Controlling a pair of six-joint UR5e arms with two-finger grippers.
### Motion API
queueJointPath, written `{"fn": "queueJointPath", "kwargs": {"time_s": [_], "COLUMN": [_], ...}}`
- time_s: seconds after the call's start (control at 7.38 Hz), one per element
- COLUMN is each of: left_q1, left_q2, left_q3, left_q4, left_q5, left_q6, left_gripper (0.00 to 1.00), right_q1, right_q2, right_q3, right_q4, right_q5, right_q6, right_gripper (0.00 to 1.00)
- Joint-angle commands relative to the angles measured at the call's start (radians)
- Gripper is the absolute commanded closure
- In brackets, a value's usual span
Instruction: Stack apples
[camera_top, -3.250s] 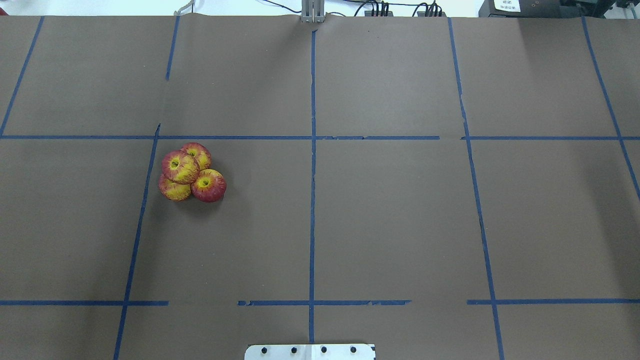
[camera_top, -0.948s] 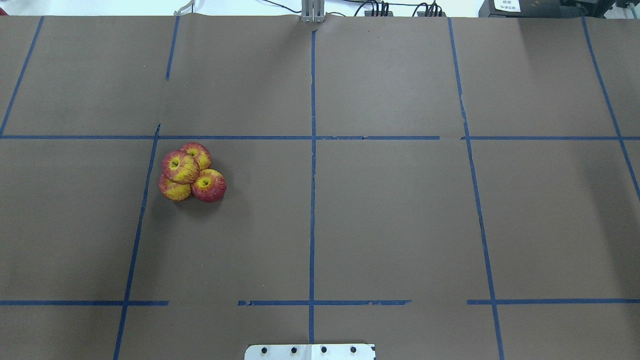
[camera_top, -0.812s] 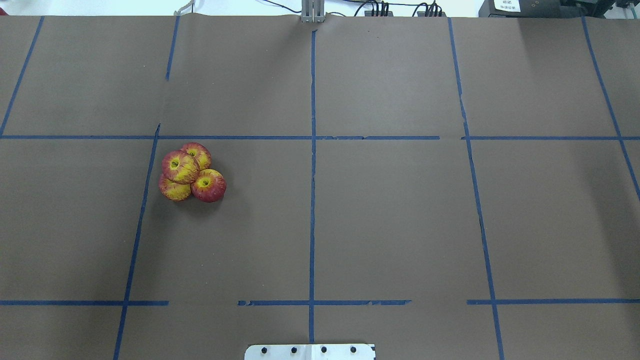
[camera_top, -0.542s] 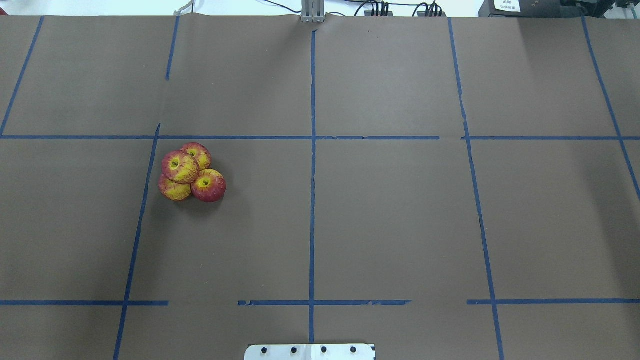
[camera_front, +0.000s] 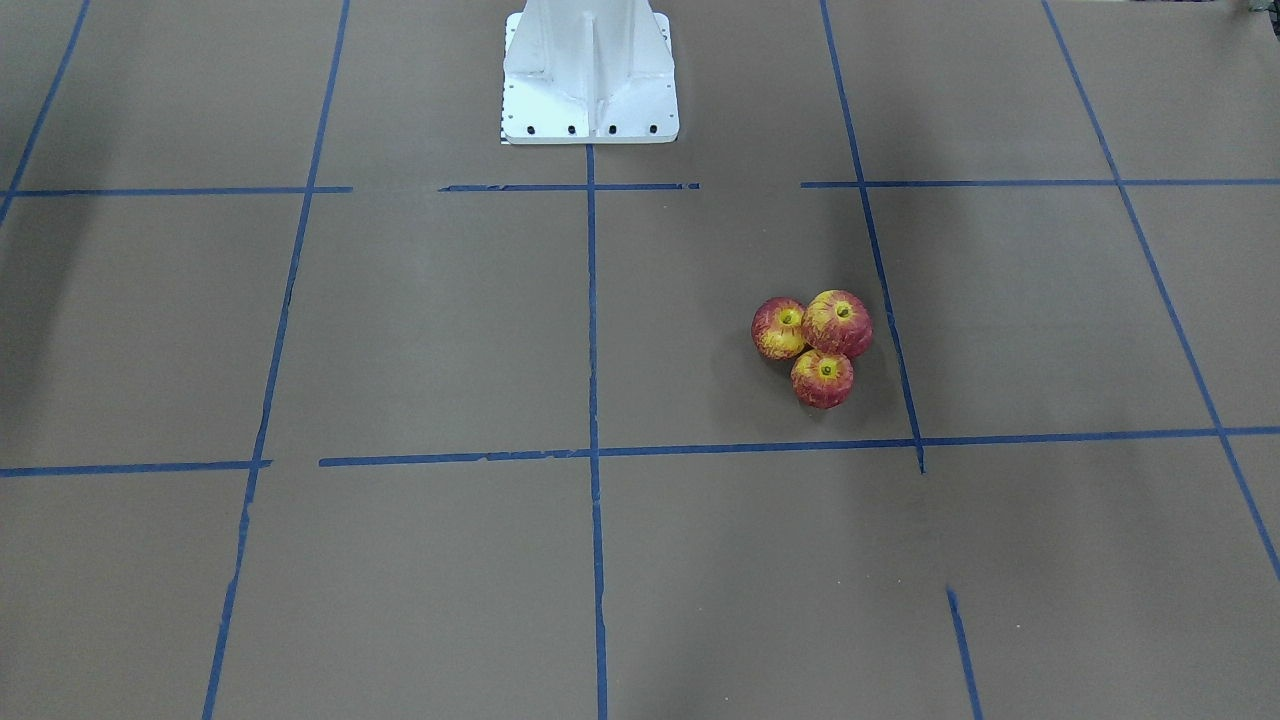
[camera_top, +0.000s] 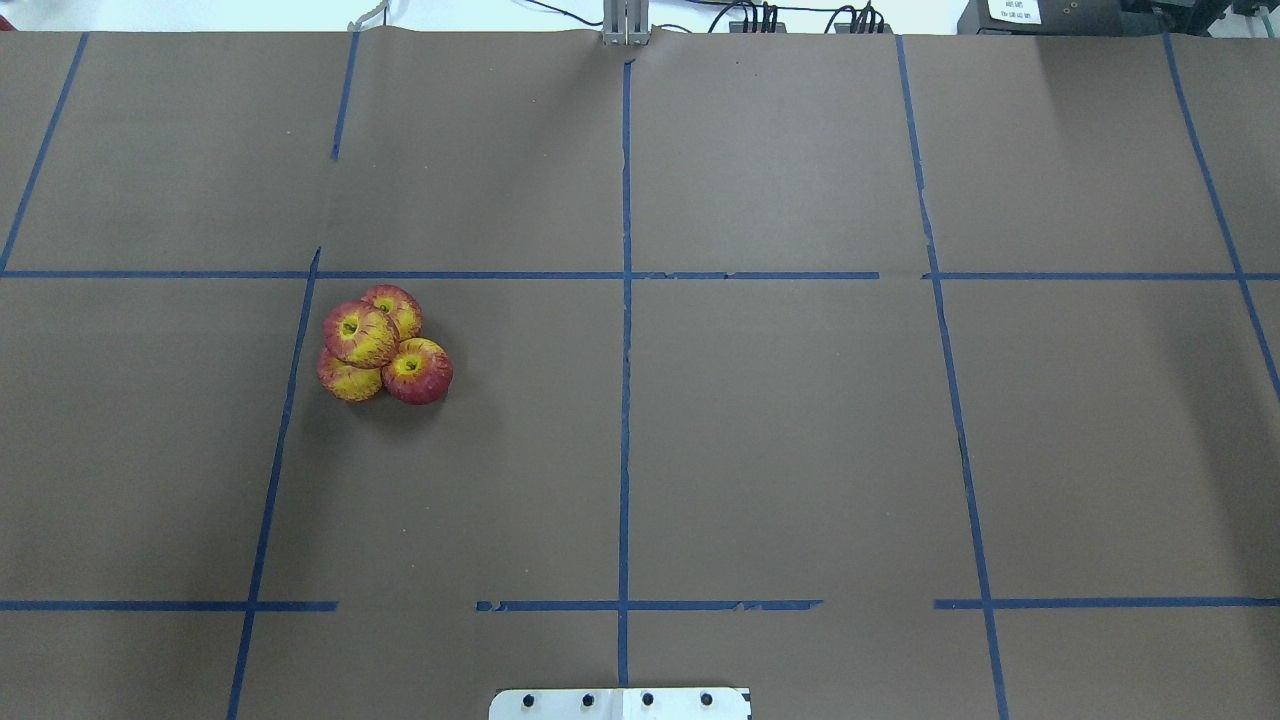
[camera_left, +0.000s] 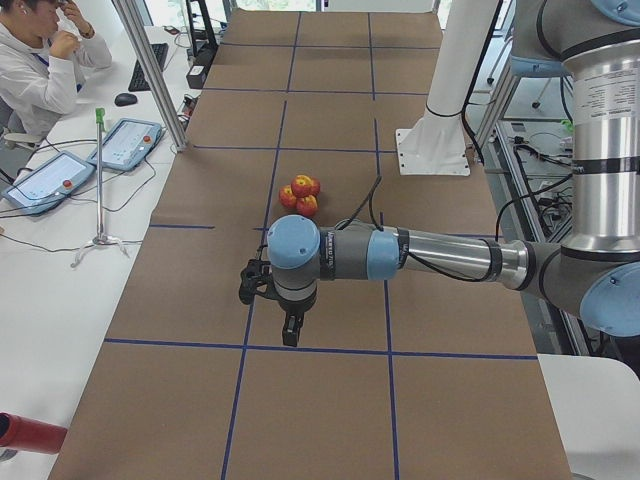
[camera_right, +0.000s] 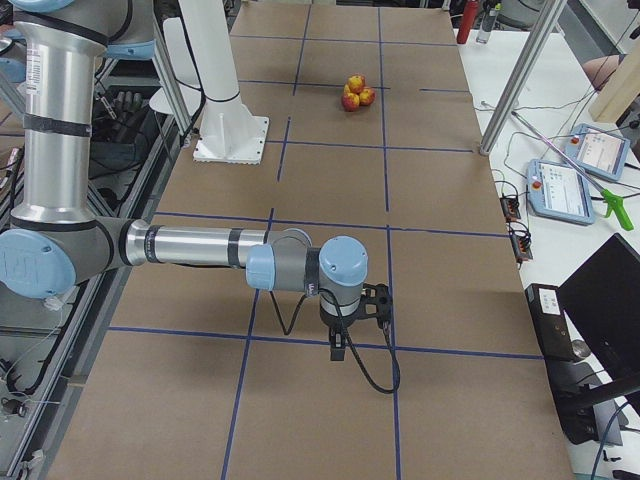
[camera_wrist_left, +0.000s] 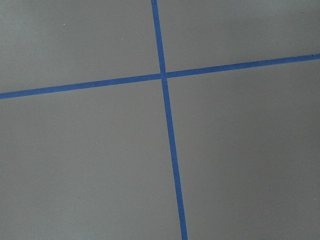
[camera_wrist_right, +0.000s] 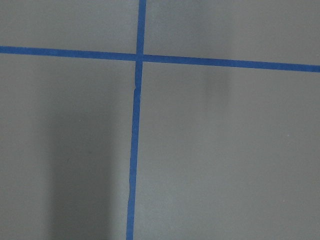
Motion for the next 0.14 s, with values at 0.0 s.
{"fn": "queueJointPath", "kwargs": {"time_s": [0.0], "left_q1": [0.0], "left_q2": [-0.003], "left_q3": [0.0], "left_q4": [-0.003], "left_q5": [-0.002], "left_q6": [0.0], "left_gripper": [0.0], "right_q1": [0.0], "right_q2": [0.0], "right_q3": [0.0], "right_q4": [0.0], "right_q5": [0.0], "right_q6": [0.0], "right_gripper": [0.0]}}
